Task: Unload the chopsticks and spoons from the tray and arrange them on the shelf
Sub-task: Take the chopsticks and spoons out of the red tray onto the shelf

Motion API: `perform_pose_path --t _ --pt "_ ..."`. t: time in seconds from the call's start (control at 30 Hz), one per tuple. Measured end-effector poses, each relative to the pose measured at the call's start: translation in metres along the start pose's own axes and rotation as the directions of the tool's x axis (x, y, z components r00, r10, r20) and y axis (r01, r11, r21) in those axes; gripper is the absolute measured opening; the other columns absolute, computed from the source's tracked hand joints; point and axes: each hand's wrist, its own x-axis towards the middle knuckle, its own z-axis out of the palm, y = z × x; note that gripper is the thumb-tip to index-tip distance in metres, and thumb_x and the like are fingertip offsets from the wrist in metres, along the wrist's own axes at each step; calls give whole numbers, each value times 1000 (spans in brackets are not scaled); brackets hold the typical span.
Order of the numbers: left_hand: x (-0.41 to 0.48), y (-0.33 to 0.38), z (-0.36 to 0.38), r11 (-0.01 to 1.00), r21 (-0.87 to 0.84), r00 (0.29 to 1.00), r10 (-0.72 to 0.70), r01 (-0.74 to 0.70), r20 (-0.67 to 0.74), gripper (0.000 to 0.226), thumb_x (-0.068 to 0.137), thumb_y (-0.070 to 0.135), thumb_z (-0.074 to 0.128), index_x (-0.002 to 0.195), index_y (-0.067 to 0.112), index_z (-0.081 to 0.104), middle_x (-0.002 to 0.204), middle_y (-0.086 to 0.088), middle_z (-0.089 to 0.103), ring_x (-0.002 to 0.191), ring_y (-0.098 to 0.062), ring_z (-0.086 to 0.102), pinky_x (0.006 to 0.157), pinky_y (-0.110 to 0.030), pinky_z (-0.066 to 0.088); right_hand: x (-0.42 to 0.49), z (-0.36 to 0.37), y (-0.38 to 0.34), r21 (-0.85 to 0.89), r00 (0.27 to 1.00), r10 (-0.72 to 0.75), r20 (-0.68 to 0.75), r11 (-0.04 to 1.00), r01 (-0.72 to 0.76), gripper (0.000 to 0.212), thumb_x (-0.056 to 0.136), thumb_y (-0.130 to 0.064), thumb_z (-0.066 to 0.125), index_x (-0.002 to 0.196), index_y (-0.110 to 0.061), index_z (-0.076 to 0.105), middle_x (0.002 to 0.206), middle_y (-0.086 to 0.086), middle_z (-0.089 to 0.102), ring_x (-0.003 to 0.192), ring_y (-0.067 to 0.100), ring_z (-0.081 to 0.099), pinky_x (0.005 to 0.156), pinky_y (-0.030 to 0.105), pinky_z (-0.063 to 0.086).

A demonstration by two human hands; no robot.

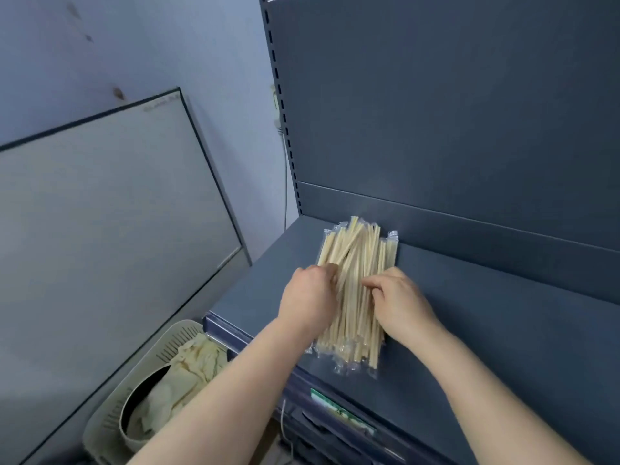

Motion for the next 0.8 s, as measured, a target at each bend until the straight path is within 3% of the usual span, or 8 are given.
perform_pose_path --t 0.17,0.3,0.43,0.63,0.8 --pt "7 -17 4 997 14 998 70 -70 -2 32 84 2 42 108 11 62 96 -8 60 87 -29 58 70 -40 52 -1 8 -3 -119 999 -8 -40 993 3 43 97 -6 42 131 -26 57 114 -9 49 105 14 55 92 31 48" --pt "13 -22 4 995 -9 994 104 -104 17 35 87 4 42 117 12 59 109 -8 59 98 -28 58 74 -38 51 -5 8 -8 -136 997 2 -73 991 -12 39 98 -11 43 130 -28 58 113 -10 50 103 13 55 90 28 47" --pt "17 -23 -3 984 -23 983 175 -177 -51 37 93 9 44 127 19 55 129 0 51 117 -22 45 83 -33 46 -15 -2 -10 -191 986 40 -160 979 -71 34 99 -19 43 124 -31 61 118 -11 54 111 13 53 88 30 48" --pt "13 4 7 830 78 833 554 -552 1 30 91 17 47 115 23 63 117 3 62 110 -24 48 86 -39 46 -61 -13 7 -403 946 183 -266 871 -282 31 98 -22 45 123 -32 61 125 -11 56 117 15 44 94 31 38" --pt "-15 48 29 696 79 700 703 -714 127 23 92 21 44 104 20 64 105 -1 64 103 -28 51 79 -37 48 -122 -28 24 -450 888 338 -311 771 -451 30 98 -24 44 120 -35 61 124 -13 56 118 14 42 94 32 34"
